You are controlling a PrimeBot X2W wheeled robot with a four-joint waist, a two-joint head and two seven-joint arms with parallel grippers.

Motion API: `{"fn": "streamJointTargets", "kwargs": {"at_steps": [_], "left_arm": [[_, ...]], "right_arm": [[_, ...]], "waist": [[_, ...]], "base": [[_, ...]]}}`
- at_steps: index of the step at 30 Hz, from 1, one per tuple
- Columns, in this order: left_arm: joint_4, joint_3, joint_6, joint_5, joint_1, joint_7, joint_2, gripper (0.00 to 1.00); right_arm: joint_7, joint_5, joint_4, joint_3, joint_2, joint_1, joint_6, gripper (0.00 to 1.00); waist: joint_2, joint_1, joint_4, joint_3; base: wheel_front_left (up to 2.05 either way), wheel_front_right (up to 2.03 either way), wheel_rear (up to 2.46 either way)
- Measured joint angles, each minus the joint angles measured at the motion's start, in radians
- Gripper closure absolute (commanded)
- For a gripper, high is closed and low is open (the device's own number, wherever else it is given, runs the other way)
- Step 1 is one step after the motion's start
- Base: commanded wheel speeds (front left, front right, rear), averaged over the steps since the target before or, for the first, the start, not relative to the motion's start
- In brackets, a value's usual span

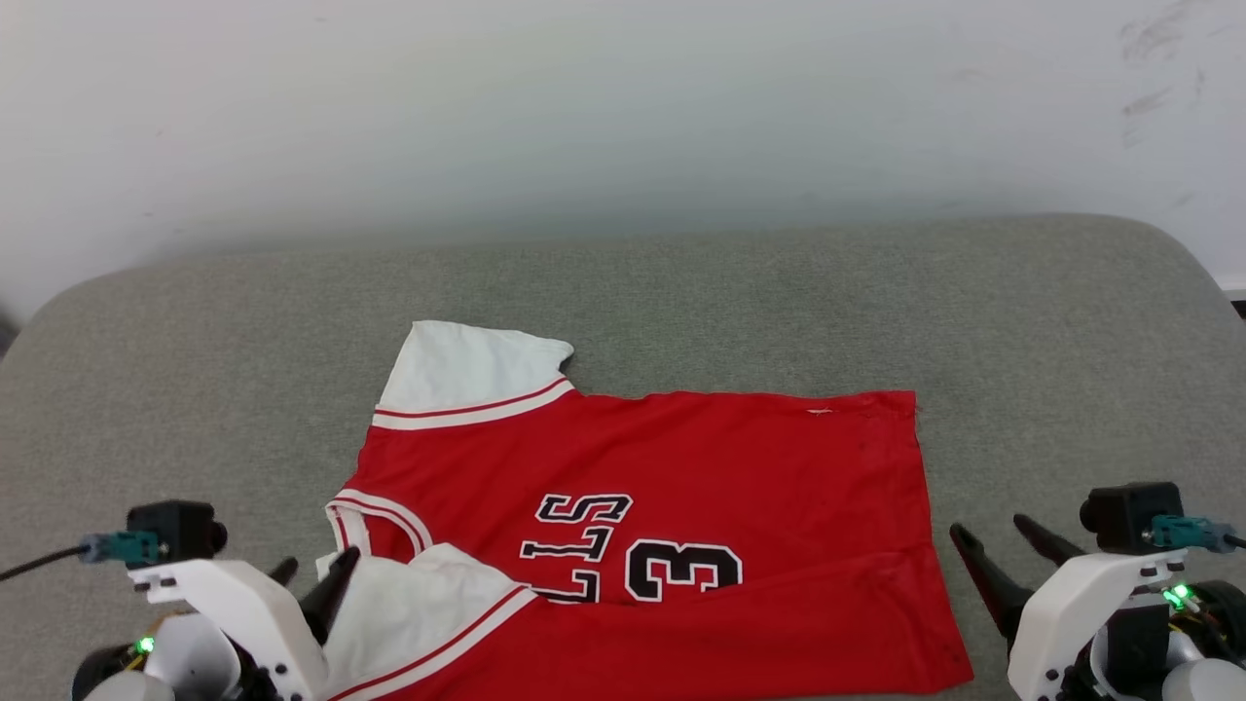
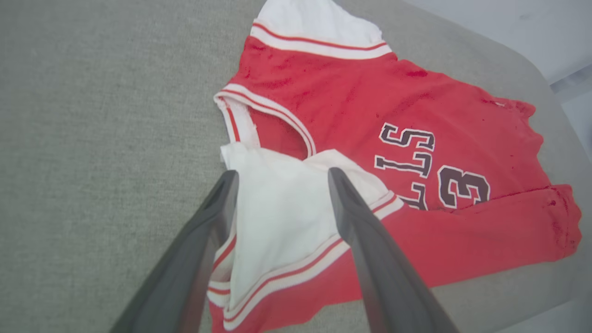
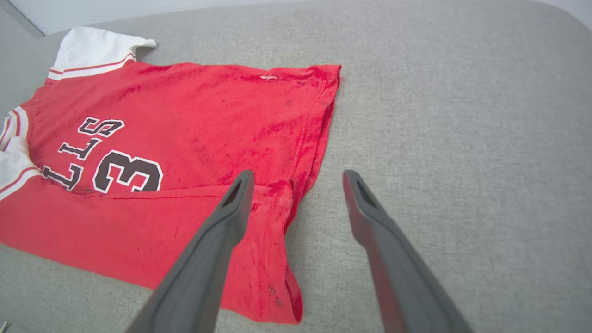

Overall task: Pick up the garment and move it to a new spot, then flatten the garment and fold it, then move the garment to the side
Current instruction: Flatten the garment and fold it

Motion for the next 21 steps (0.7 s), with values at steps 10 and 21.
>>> {"fn": "streamJointTargets", "kwargs": {"at_steps": [10, 21], "left_arm": [[0.052, 0.006, 0.025, 0.191, -0.34, -0.136, -0.002, 0.0], [0.263, -0.056, -0.144, 0.124, -0.835, 0.318, 0.097, 0.0]], "right_arm": [[-0.212, -0.161, -0.173, -0.087, 0.125, -0.096, 0.0, 0.0], [-0.254, -0.176, -0.268, -0.073, 0.194, -0.224, 0.0, 0.0]], "waist": [[0.0, 0.0, -0.047, 0.118], [0.0, 0.0002, -0.106, 0.39]], "base": [[0.0, 0.0, 0.0], [0.0, 0.0, 0.0]]}}
